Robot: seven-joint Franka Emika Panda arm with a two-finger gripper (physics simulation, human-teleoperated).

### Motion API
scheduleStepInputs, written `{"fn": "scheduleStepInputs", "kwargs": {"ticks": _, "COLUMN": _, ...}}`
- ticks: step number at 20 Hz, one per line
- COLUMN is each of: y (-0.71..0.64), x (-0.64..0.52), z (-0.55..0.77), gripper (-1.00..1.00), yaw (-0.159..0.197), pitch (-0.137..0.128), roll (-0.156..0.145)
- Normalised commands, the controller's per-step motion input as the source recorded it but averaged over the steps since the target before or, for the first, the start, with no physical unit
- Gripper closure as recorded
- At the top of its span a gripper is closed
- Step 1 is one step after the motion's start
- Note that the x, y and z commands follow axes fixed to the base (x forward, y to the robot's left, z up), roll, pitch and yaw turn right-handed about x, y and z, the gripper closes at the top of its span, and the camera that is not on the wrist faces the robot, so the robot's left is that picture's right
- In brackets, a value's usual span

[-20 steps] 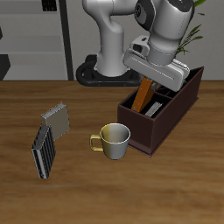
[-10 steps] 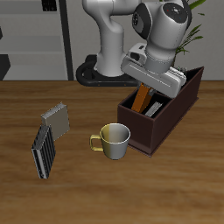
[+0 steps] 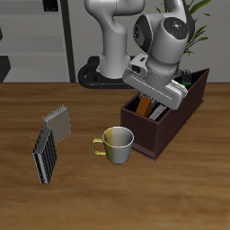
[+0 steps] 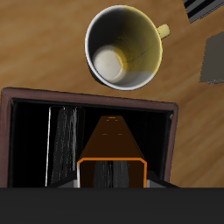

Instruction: Place the green book into the left desk caddy's left compartment and place the black book into the left desk caddy's right compartment and place the orange book into the left desk caddy's right compartment

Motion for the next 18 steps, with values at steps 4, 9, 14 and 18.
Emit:
{"fn": "scheduleStepInputs", "kwargs": {"ticks": 4, "y": -0.03, "x": 0.07, "z": -0.16, "gripper": -1.00, "yaw": -0.037, "pitch": 0.087, "roll": 0.037}}
{"fn": "scheduleStepInputs", "kwargs": {"ticks": 9, "y": -0.02, "x": -0.01, "z": 0.02, "gripper": -1.00, "yaw": -0.015, "pitch": 0.010, "roll": 0.000}}
{"fn": "scheduleStepInputs", "kwargs": {"ticks": 14, "y": -0.03, "x": 0.04, "z": 0.05, "gripper": -1.00, "yaw": 0.000, "pitch": 0.017, "roll": 0.021}}
{"fn": "scheduleStepInputs", "kwargs": {"ticks": 18, "y": -0.02, "x": 0.11, "z": -0.01, "gripper": -1.00, "yaw": 0.010, "pitch": 0.027, "roll": 0.024}}
